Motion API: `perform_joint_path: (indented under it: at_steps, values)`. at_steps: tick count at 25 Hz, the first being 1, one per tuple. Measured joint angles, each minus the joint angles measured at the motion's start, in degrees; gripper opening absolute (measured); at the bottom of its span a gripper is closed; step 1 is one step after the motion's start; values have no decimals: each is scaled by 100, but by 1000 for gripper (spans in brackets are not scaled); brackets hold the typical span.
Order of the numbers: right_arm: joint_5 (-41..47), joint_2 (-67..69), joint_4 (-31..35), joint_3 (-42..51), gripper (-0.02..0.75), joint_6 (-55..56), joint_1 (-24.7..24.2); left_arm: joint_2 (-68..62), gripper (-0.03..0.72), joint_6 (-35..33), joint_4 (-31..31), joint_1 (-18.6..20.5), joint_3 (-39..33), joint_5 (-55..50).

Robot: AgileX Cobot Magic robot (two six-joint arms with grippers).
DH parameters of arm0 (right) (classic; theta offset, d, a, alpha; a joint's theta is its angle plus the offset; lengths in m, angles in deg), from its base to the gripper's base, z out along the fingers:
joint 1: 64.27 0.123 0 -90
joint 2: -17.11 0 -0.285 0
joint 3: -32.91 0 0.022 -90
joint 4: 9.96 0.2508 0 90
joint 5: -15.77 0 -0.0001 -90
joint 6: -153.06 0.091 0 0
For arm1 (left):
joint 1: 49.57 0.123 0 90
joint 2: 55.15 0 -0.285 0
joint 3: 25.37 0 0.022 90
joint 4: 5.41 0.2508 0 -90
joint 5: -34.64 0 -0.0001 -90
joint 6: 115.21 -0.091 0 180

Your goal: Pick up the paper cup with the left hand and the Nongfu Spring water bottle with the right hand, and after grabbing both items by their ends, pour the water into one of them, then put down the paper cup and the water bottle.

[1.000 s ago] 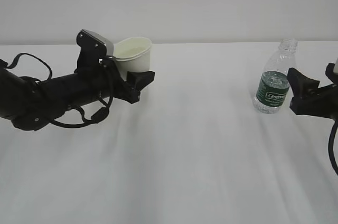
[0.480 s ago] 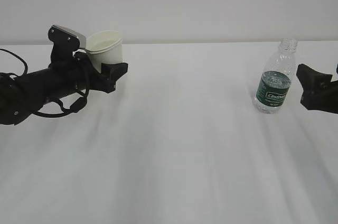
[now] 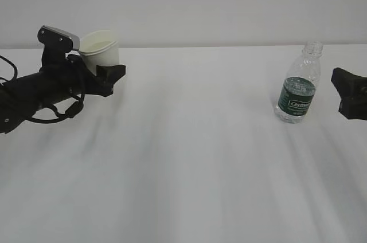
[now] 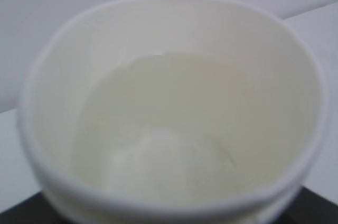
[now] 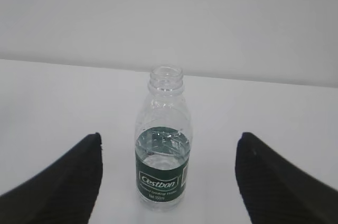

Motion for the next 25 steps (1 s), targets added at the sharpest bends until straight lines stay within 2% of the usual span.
perform_joint_path:
  at_steps: [7, 25]
  values:
    - [346, -171, 13, 0, 588, -72, 0, 0, 450, 0, 0, 326, 0, 0]
    - [430, -187, 13, 0, 588, -87, 0, -11, 449, 0, -235, 1105, 0, -144]
